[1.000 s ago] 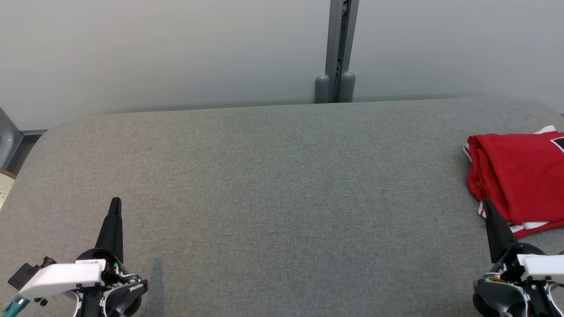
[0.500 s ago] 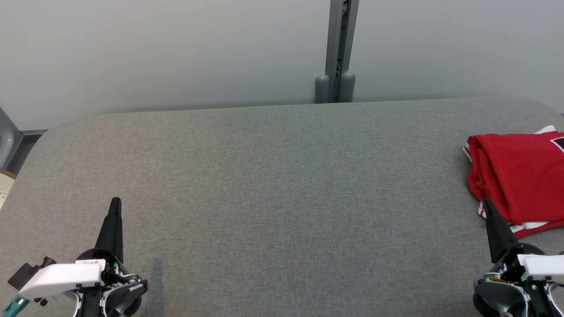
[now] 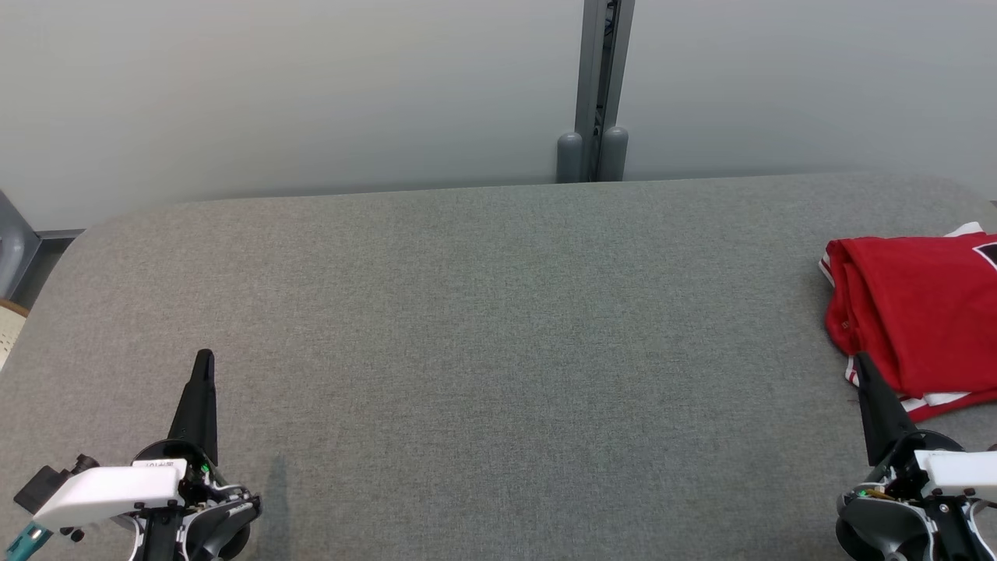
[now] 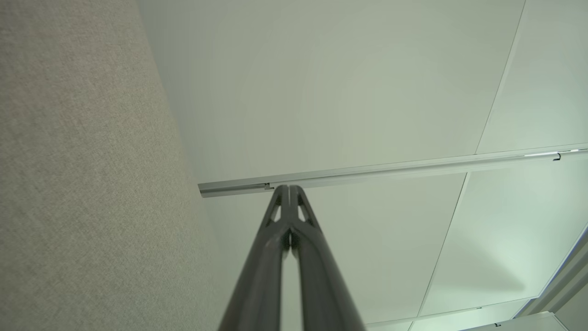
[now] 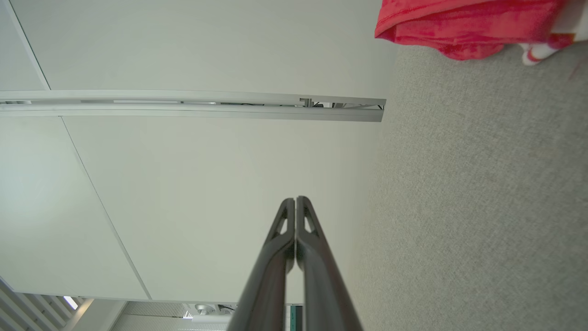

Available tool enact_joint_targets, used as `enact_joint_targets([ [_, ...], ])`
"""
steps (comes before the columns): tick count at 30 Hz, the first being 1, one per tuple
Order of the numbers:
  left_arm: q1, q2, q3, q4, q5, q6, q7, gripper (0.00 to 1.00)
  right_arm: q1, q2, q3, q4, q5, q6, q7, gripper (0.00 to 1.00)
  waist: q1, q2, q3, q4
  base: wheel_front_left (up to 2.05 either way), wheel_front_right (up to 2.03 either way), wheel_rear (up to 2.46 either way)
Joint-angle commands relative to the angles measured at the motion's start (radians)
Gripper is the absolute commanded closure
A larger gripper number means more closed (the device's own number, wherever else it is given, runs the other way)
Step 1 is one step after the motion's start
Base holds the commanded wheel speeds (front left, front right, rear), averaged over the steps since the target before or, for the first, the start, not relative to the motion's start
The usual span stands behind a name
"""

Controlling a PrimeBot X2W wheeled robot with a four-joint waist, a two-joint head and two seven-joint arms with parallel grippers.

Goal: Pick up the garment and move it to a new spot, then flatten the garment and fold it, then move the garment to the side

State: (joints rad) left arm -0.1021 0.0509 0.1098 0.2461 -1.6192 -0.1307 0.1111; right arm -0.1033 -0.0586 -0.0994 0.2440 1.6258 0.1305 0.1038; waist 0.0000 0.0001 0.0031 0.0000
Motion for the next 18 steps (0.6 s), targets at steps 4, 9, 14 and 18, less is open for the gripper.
enact_joint_targets([
  [4, -0.015, 0.002, 0.004, 0.001, 0.005, -0.004, 0.003, 1.00, -0.009, -0.002, -0.005, 0.003, -0.006, 0.000, 0.002, 1.00, 0.0000, -0.0001, 0.000, 0.000, 0.00, 0.00, 0.00],
  [9, -0.015, 0.002, 0.004, 0.001, 0.006, -0.004, 0.003, 1.00, -0.009, -0.001, -0.006, 0.003, -0.006, 0.000, 0.003, 1.00, 0.0000, -0.0001, 0.000, 0.000, 0.00, 0.00, 0.00],
  [14, -0.015, 0.002, 0.005, 0.001, 0.006, -0.004, 0.002, 1.00, -0.009, -0.001, -0.007, 0.003, -0.007, 0.000, 0.004, 1.00, 0.0000, -0.0001, 0.000, 0.000, 0.00, 0.00, 0.00],
  [18, -0.015, 0.001, 0.005, 0.001, 0.007, -0.004, 0.002, 1.00, -0.009, 0.000, -0.007, 0.003, -0.008, 0.000, 0.004, 1.00, 0.0000, -0.0001, 0.000, 0.000, 0.00, 0.00, 0.00],
])
